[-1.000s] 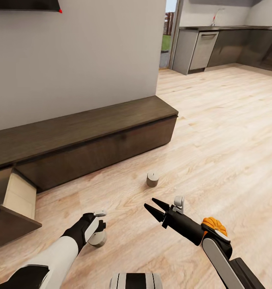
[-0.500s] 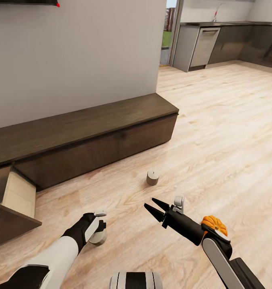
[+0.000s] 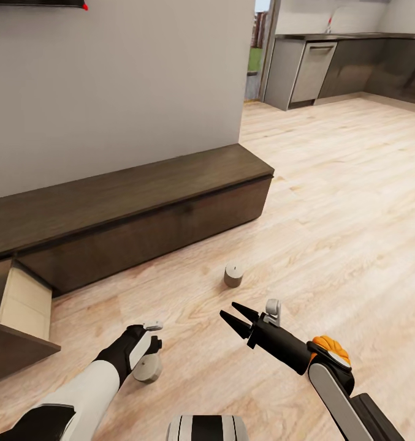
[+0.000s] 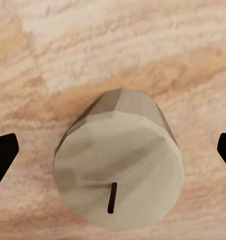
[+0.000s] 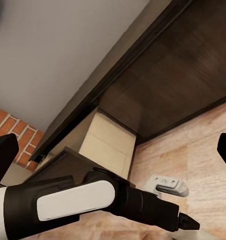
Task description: Place each of the two pumpkins and all three candles from the living room inside a cabinet in the living room (use any cabinet), then make sure every cabinet is closed, and position the cauldron so it is next to a table in the living room.
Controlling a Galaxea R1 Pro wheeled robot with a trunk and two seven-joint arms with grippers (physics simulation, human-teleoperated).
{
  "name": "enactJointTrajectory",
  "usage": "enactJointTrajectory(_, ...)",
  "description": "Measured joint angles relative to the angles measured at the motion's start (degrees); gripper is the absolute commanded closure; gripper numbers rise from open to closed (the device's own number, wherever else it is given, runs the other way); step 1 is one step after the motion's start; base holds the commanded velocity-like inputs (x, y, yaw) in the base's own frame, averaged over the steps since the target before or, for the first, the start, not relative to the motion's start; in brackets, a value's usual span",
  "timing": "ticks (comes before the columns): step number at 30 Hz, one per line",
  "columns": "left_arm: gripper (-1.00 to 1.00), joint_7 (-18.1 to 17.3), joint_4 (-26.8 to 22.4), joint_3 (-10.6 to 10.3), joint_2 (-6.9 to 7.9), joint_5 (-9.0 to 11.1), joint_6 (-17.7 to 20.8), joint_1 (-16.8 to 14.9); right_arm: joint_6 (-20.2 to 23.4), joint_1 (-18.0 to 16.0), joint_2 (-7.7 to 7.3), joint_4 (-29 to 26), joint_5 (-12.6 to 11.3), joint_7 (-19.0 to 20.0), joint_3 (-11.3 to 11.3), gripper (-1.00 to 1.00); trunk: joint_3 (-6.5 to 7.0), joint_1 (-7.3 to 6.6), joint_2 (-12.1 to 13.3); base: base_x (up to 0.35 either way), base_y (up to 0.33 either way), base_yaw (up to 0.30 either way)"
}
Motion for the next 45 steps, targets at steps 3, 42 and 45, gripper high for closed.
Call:
enactJointTrajectory(3,-1.0,0.06,0.0,0.0,0.0,0.01,0.0,0.0,0.0,0.0,-0.01,-0.01,0.01,0.0,0.0,-1.0,-0.44,0.05,-0.02,0.001,0.0,0.0)
enactJointTrajectory(42,-1.0,0.01,0.0,0.0,-0.09,0.02,0.04,0.0,0.0,0.0,0.0,0.01,0.01,0.0,0.0,-1.0,-4.65,0.54,-0.28,0.0,0.0,0.0)
enactJointTrajectory(45,-1.0,0.01,0.0,0.0,-0.09,0.02,0.07,0.0,0.0,0.0,-0.02,-0.01,0.0,0.0,0.0,-1.0,-4.66,0.54,-0.28,0.0,0.0,0.0)
